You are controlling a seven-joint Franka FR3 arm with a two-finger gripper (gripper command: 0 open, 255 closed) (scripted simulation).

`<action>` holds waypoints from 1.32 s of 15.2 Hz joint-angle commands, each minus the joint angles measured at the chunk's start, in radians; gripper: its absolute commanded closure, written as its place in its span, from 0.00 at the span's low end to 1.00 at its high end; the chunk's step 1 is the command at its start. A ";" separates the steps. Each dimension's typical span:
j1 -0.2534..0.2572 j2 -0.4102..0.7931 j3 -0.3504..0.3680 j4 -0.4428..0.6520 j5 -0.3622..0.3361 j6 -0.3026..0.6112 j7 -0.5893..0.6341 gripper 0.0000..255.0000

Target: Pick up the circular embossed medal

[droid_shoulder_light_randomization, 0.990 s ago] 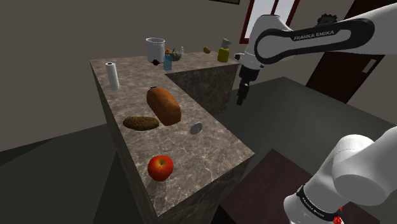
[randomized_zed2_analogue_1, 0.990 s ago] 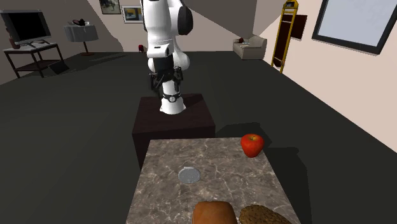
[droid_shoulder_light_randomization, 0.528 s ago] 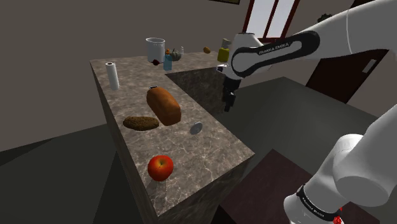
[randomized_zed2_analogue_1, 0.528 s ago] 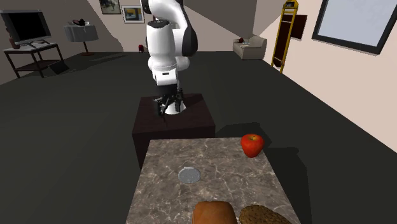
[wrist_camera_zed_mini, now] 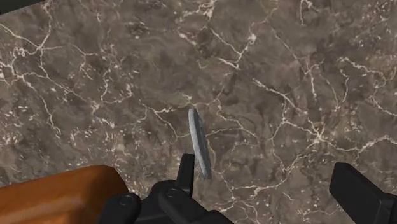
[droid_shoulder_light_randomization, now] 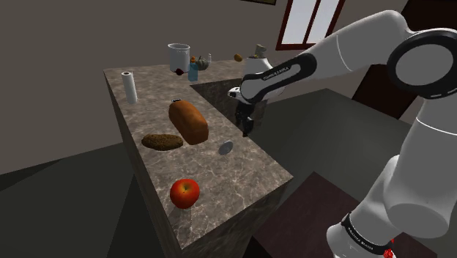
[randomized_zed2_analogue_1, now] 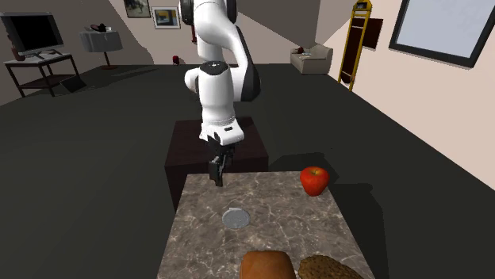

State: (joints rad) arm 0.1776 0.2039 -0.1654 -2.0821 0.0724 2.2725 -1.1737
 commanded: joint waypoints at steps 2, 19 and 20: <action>-0.003 0.114 0.025 0.077 0.010 0.033 -0.099 0.00; -0.010 0.366 0.080 0.217 0.010 0.138 -0.239 1.00; -0.009 0.366 0.080 0.218 0.010 0.138 -0.239 1.00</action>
State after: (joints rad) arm 0.1684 0.5695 -0.0851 -1.8650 0.0821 2.4106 -1.4128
